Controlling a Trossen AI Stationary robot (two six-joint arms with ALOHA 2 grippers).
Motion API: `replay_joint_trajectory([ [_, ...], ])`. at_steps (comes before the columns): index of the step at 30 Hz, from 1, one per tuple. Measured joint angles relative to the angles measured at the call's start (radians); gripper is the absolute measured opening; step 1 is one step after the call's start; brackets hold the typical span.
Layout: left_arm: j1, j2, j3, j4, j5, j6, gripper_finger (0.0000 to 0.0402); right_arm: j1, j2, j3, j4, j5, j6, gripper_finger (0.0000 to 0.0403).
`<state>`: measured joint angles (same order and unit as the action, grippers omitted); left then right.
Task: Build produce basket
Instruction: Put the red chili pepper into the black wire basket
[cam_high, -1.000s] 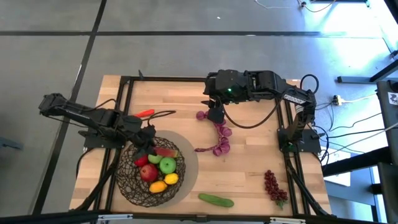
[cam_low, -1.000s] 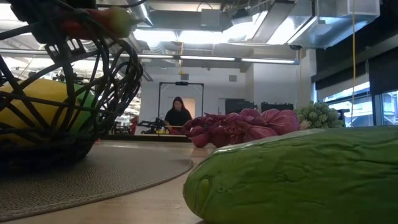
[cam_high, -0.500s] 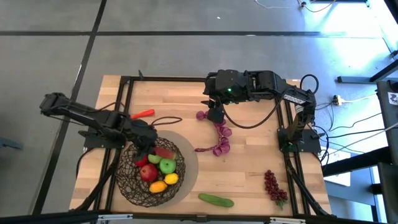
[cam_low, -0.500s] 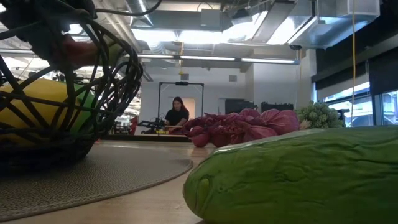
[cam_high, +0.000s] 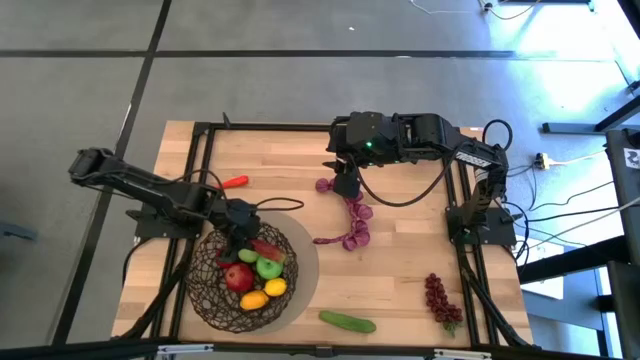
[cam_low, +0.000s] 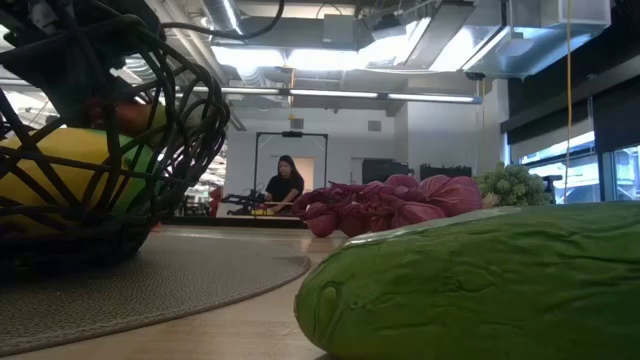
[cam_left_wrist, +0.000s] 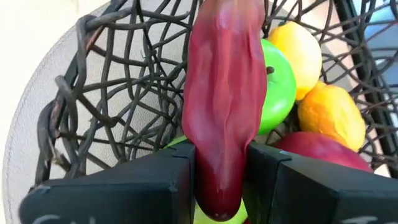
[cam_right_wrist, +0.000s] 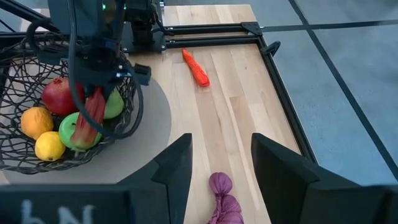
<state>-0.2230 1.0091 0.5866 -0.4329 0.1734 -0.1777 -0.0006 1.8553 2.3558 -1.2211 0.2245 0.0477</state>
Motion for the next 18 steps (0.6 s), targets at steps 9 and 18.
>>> replay_joint_trajectory([
  [9, 0.0, 0.008, 0.001, 0.001, -0.01, 0.057, 0.0078, -0.003, 0.0, 0.0, 0.02, 0.0, 0.023, 0.0158],
  [18, 0.0, 0.021, 0.002, 0.001, -0.06, 0.056, 0.009, -0.003, 0.0, 0.0, 0.02, 0.0, 0.023, 0.0158],
])
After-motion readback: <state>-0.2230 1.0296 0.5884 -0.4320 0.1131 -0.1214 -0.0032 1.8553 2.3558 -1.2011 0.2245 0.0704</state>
